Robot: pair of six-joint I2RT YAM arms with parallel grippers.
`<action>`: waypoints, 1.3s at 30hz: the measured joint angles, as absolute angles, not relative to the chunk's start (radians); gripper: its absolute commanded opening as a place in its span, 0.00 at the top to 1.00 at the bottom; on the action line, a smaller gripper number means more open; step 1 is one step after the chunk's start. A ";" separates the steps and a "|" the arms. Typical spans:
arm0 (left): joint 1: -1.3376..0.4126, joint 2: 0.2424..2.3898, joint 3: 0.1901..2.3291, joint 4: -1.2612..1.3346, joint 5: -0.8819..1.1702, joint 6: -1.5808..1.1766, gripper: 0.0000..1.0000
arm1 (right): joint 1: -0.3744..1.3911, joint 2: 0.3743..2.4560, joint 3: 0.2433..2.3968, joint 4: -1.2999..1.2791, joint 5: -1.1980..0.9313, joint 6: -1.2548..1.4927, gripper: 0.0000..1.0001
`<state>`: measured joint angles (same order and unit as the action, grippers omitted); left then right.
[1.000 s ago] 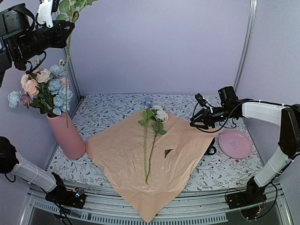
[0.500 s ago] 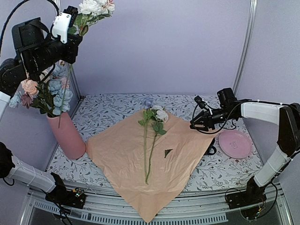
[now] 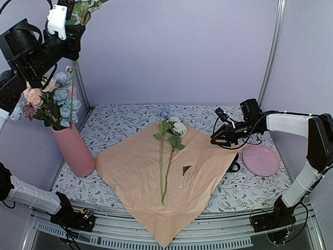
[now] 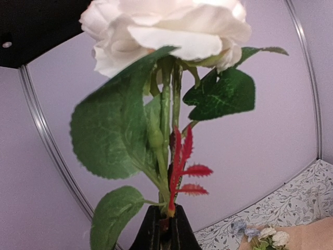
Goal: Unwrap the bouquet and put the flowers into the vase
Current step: Place the fake flower in the vase.
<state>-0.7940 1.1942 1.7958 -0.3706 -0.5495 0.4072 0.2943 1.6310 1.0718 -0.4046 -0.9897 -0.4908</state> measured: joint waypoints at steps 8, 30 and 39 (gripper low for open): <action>-0.794 1.228 1.796 -0.329 -0.556 0.482 1.00 | 0.294 1.631 1.072 -0.405 -0.991 -0.491 0.50; -0.794 1.169 1.725 -0.291 -0.600 0.599 1.00 | 0.294 1.632 1.072 -0.421 -1.003 -0.496 0.50; -0.795 1.143 1.620 -0.222 -0.613 0.612 1.00 | 0.294 1.637 1.072 -0.427 -1.004 -0.499 0.50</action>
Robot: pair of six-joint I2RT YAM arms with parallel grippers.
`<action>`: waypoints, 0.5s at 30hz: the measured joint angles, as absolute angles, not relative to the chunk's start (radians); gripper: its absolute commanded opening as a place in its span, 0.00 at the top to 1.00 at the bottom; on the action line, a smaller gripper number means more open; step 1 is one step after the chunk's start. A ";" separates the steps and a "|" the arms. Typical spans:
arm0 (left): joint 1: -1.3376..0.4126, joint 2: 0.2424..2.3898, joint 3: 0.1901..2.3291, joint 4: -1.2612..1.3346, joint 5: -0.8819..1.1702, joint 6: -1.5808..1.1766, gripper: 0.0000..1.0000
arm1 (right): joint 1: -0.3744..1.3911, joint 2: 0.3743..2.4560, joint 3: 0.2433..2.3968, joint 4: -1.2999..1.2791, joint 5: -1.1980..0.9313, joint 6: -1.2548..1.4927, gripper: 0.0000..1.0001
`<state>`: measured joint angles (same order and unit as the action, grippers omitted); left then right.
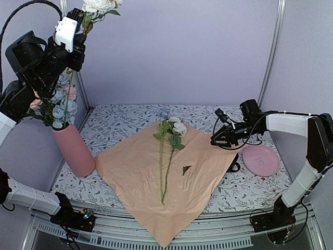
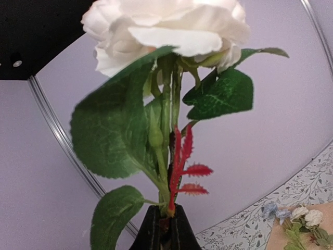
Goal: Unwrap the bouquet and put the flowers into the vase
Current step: Place the fake flower in the vase.
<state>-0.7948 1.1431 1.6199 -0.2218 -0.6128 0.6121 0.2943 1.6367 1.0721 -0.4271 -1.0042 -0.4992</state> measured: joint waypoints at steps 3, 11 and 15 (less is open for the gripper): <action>-0.795 1.110 1.542 -0.207 -0.616 0.588 1.00 | 0.294 1.637 1.072 -0.427 -1.005 -0.502 0.50; -0.796 0.982 1.302 -0.171 -0.670 0.510 1.00 | 0.294 1.648 1.073 -0.442 -1.008 -0.513 0.50; -0.796 0.902 1.208 -0.159 -0.724 0.489 1.00 | 0.294 1.657 1.074 -0.447 -1.011 -0.514 0.50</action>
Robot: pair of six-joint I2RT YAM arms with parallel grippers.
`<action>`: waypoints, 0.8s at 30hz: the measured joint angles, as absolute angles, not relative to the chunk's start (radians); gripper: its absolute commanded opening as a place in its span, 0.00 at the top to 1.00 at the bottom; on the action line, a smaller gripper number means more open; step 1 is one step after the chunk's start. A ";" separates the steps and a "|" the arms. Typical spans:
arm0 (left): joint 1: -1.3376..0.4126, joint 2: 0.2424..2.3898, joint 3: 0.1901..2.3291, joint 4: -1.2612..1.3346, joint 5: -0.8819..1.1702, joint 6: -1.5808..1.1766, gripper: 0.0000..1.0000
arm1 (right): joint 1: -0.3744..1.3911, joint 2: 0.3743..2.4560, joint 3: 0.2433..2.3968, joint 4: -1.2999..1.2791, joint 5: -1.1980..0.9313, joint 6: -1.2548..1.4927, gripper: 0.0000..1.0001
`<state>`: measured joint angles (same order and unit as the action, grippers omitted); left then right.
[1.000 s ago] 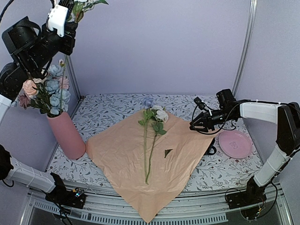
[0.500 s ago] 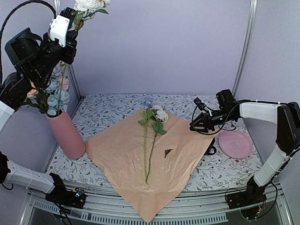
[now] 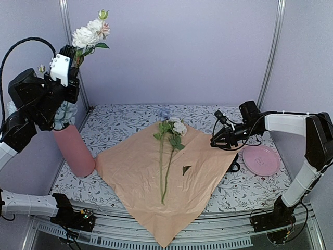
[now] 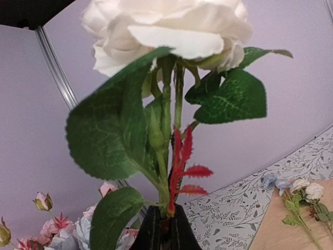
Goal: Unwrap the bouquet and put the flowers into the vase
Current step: Place the fake flower in the vase.
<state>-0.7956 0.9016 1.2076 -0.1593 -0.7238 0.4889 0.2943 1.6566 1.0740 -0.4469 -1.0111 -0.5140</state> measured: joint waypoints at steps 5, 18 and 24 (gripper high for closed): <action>-0.796 0.817 1.117 -0.140 -0.789 0.466 1.00 | 0.294 1.669 1.075 -0.451 -1.016 -0.514 0.50; -0.796 0.710 0.946 -0.132 -0.889 0.381 1.00 | 0.294 1.690 1.089 -0.457 -1.028 -0.516 0.50; -0.796 0.677 0.918 -0.153 -0.910 0.335 0.89 | 0.294 1.706 1.090 -0.466 -1.031 -0.517 0.50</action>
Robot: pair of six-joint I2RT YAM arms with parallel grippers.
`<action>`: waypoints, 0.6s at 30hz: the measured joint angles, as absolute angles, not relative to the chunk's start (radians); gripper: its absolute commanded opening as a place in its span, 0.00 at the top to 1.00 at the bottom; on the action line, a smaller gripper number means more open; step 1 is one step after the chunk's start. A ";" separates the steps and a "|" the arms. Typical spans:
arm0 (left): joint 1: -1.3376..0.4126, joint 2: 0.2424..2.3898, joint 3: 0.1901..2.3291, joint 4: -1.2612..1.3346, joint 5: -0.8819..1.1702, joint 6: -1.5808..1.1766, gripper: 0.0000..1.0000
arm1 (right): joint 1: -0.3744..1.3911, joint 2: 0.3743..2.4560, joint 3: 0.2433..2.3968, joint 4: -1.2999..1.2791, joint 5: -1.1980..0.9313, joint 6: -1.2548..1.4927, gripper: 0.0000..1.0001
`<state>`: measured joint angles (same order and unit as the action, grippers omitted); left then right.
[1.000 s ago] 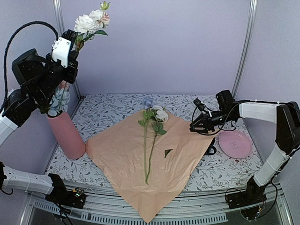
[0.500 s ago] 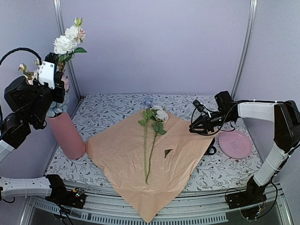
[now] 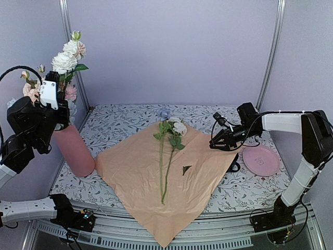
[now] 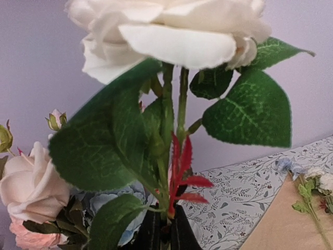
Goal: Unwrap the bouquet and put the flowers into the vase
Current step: Place the fake flower in the vase.
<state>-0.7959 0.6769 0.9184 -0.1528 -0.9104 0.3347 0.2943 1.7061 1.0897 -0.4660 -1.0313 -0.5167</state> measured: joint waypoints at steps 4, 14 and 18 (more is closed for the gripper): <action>-0.796 0.704 1.011 -0.246 -0.908 0.279 0.71 | 0.294 1.716 1.097 -0.474 -1.033 -0.517 0.50; -0.797 0.828 1.198 -0.359 -0.877 0.218 0.85 | 0.294 1.720 1.107 -0.490 -1.036 -0.522 0.50; -0.797 0.836 1.177 -0.344 -0.882 0.241 0.92 | 0.294 1.720 1.107 -0.495 -1.036 -0.526 0.50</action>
